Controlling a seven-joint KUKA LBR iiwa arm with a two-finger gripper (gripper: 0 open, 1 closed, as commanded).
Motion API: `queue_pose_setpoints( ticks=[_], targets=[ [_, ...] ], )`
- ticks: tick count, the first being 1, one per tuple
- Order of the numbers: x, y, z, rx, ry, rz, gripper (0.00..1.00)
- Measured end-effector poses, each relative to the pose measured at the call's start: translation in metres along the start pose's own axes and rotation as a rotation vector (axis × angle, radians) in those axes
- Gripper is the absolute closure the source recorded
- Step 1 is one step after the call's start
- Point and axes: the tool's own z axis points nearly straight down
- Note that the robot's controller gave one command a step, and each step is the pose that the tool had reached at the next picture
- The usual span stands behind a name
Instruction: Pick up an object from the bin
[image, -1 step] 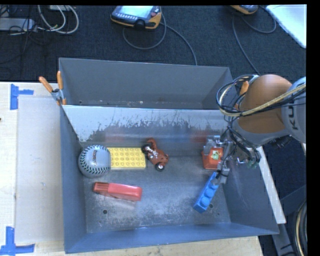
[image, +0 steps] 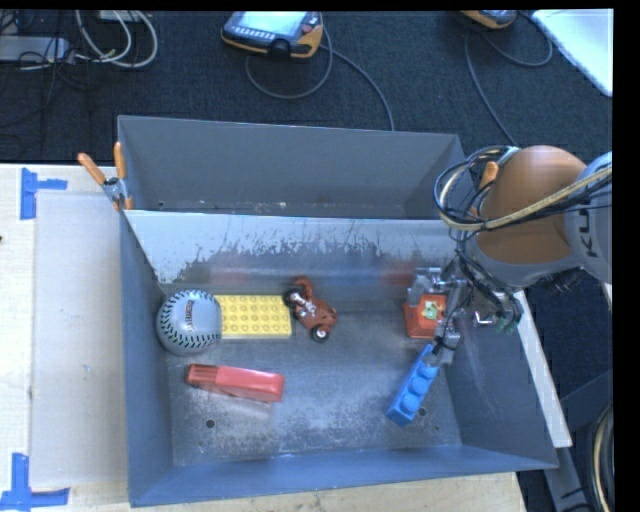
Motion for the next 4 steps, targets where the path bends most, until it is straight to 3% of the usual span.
queue_pose_setpoints(
  ticks=[1,2,3,4],
  targets=[
    [0.012,-0.009,0.035,-0.001,-0.004,-0.235,0.00],
    [0.018,-0.013,0.064,-0.004,0.006,-0.405,0.00],
    [0.020,-0.010,0.042,0.000,-0.007,-0.523,0.00],
    [0.019,-0.012,0.049,-0.003,0.001,-0.458,0.00]
  ],
)
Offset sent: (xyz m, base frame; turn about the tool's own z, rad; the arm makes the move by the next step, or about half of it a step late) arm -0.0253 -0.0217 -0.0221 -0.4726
